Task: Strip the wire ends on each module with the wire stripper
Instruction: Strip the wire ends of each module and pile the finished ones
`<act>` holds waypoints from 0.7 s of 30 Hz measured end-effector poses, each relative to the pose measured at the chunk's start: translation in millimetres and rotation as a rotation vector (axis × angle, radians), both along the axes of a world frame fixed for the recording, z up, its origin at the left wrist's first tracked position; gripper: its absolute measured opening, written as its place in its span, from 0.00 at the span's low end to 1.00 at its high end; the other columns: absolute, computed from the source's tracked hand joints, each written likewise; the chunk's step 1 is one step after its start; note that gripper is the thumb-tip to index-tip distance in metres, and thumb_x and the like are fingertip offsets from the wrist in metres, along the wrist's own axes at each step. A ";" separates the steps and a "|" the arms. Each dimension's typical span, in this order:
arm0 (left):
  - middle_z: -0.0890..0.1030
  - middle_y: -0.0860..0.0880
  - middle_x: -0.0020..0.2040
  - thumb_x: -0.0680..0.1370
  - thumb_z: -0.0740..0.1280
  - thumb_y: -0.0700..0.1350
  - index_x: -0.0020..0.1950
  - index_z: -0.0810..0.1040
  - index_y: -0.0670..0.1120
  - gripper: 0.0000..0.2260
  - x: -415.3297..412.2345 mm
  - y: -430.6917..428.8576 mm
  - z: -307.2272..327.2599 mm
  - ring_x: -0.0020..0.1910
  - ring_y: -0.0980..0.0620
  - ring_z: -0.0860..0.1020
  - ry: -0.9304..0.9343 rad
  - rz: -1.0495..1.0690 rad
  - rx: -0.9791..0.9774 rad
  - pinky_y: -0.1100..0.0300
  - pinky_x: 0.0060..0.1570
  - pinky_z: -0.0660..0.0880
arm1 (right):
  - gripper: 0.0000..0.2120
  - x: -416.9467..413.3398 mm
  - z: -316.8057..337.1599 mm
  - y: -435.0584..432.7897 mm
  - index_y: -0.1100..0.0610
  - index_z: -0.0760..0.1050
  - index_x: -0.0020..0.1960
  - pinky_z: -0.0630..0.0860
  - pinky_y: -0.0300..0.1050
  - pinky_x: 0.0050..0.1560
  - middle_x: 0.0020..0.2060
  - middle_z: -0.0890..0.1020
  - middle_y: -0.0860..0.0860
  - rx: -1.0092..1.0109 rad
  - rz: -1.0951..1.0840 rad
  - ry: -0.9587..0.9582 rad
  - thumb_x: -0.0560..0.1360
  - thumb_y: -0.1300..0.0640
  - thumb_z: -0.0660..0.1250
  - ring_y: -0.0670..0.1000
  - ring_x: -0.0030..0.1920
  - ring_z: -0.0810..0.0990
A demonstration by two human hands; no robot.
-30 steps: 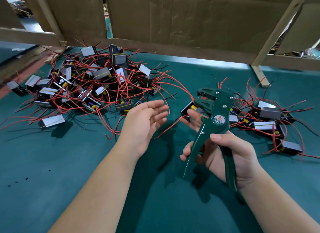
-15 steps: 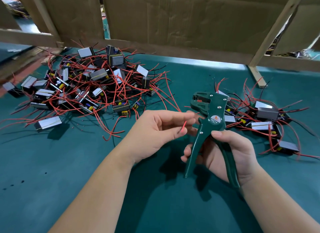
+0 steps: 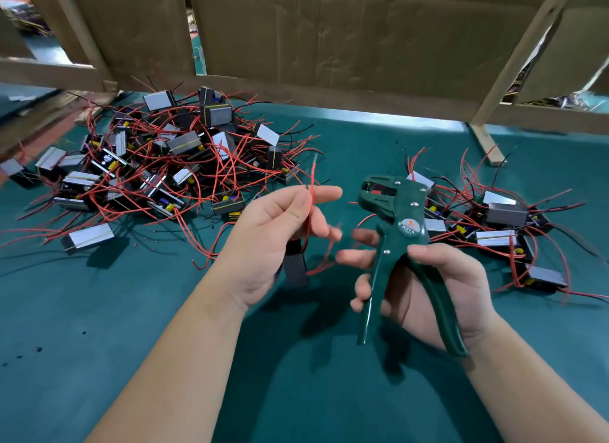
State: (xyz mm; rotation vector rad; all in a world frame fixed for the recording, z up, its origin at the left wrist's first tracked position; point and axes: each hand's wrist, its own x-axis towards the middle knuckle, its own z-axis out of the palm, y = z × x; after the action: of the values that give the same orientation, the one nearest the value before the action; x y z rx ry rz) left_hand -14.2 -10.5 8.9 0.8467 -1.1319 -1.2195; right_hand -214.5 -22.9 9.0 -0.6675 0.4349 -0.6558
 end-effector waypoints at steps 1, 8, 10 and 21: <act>0.75 0.53 0.29 0.77 0.60 0.50 0.53 0.81 0.45 0.13 -0.6 0.7 0.6 0.31 0.53 0.78 -0.018 -0.023 0.014 0.67 0.39 0.74 | 0.27 -1.4 1.6 -0.8 0.64 0.81 0.54 0.80 0.57 0.43 0.51 0.82 0.66 -0.004 -0.023 0.022 0.57 0.55 0.78 0.60 0.37 0.82; 0.62 0.54 0.22 0.78 0.57 0.46 0.36 0.77 0.49 0.13 -5.3 2.4 4.6 0.23 0.53 0.60 -0.170 -0.064 0.087 0.67 0.26 0.64 | 0.25 -3.5 5.0 1.3 0.64 0.81 0.47 0.80 0.57 0.40 0.44 0.81 0.67 0.013 0.040 0.194 0.55 0.52 0.79 0.62 0.35 0.81; 0.61 0.55 0.21 0.77 0.58 0.46 0.32 0.77 0.49 0.15 -5.1 3.9 6.4 0.22 0.55 0.59 -0.243 -0.089 0.057 0.66 0.24 0.63 | 0.24 -2.1 5.0 3.2 0.64 0.81 0.49 0.79 0.58 0.41 0.43 0.81 0.66 0.015 0.125 0.181 0.58 0.52 0.78 0.63 0.36 0.80; 0.59 0.43 0.22 0.69 0.64 0.55 0.30 0.80 0.47 0.14 7.0 8.9 9.5 0.25 0.43 0.56 -0.339 -0.016 -0.025 0.53 0.28 0.53 | 0.18 -8.2 7.6 6.2 0.65 0.77 0.53 0.78 0.58 0.45 0.40 0.80 0.63 -0.021 0.365 0.048 0.70 0.53 0.70 0.62 0.38 0.80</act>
State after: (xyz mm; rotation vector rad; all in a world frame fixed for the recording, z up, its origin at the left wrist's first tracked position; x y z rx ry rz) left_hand -7.2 -1.6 18.4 1.0539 -1.4239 -1.0975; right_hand -222.8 -16.7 16.6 -0.7608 0.3392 -0.2996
